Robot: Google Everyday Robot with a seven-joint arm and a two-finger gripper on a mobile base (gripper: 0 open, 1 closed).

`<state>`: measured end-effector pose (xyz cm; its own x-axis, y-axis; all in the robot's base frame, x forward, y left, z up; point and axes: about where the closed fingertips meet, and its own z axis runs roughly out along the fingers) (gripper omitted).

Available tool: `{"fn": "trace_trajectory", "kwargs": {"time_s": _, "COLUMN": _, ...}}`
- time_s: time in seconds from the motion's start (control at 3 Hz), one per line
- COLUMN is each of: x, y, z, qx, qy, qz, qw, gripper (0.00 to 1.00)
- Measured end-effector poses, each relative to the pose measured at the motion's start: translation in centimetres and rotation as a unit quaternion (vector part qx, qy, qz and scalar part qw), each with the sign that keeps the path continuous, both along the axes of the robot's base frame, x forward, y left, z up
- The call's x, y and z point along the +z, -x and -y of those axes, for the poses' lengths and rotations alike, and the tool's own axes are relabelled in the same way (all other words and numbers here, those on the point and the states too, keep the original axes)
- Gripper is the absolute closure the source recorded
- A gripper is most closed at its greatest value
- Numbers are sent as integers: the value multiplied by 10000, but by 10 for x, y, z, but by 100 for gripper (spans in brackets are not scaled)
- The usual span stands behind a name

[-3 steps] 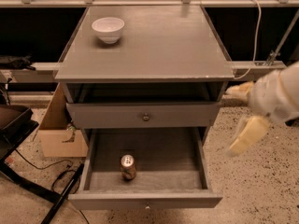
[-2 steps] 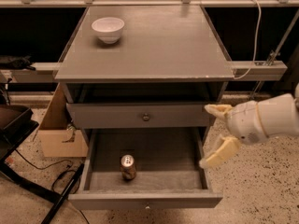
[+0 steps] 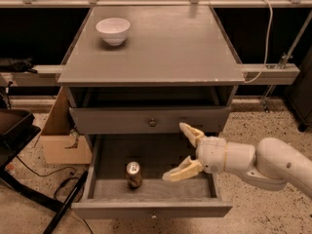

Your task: Pick orange can from middle drawer and place on counter

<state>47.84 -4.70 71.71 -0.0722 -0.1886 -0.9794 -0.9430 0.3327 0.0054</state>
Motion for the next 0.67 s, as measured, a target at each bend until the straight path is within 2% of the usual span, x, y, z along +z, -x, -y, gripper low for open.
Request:
{"fn": "trace_trajectory", "kwargs": {"time_s": 0.33, "x": -7, "y": -2, "z": -6, "qx": 34, "qy": -120, "qz": -1, "qw": 9999, "gripper": 0}}
{"fn": "trace_trajectory", "kwargs": {"time_s": 0.67, "x": -12, "y": -10, "z": -13, "qx": 81, "qy": 49, "qz": 27, "qw": 10000, "gripper": 0}}
